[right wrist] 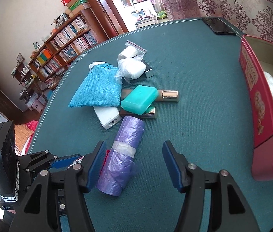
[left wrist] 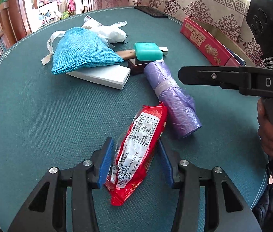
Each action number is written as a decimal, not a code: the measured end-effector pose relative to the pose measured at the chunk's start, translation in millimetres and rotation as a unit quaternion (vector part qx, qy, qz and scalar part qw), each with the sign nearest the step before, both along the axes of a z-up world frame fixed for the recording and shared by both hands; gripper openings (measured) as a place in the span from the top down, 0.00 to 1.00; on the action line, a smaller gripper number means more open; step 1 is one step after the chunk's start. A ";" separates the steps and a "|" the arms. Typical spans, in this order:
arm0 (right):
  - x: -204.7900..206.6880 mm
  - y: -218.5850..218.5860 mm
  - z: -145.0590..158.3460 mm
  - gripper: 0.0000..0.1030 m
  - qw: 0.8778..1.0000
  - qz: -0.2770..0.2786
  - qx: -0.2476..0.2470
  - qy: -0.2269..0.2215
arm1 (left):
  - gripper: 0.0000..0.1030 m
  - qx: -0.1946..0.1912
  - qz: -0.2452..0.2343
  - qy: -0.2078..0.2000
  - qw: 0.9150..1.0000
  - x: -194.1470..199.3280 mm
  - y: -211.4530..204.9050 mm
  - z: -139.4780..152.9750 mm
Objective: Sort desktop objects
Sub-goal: 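Grasp the red snack packet with the left gripper while the right grasps the purple bag roll, then carry the purple roll into the tin box with the right gripper while the left lifts the red packet, then lower the red packet into the tin box and open the left gripper while the right releases the roll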
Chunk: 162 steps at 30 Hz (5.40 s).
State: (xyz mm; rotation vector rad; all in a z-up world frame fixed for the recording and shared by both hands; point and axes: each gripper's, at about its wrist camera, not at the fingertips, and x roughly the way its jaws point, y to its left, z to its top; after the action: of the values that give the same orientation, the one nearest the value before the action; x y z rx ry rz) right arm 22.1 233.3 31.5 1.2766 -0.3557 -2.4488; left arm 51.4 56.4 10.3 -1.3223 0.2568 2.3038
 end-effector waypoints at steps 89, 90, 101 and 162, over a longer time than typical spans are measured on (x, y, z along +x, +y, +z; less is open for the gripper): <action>20.7 204.2 37.8 0.66 0.965 -0.249 0.049 0.067 | 0.68 0.088 -0.055 0.074 0.992 -19.0 137.8 92.9; 21.0 208.4 35.6 0.66 0.964 -0.254 0.048 0.064 | 0.68 0.087 -0.059 0.076 0.992 -18.2 141.2 93.7; 23.0 223.1 32.0 0.65 0.965 -0.250 0.044 0.065 | 0.68 0.092 -0.082 0.065 0.990 -19.8 172.8 96.2; 37.3 229.1 38.1 0.22 0.961 -0.261 0.017 0.090 | 0.56 0.110 -0.033 0.013 0.993 -64.0 197.2 76.0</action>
State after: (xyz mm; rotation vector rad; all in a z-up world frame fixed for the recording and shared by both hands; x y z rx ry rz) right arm 59.4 462.4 69.7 1.0595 -0.6747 -2.9929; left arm -12.5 253.5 86.4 -1.1584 0.0525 2.2218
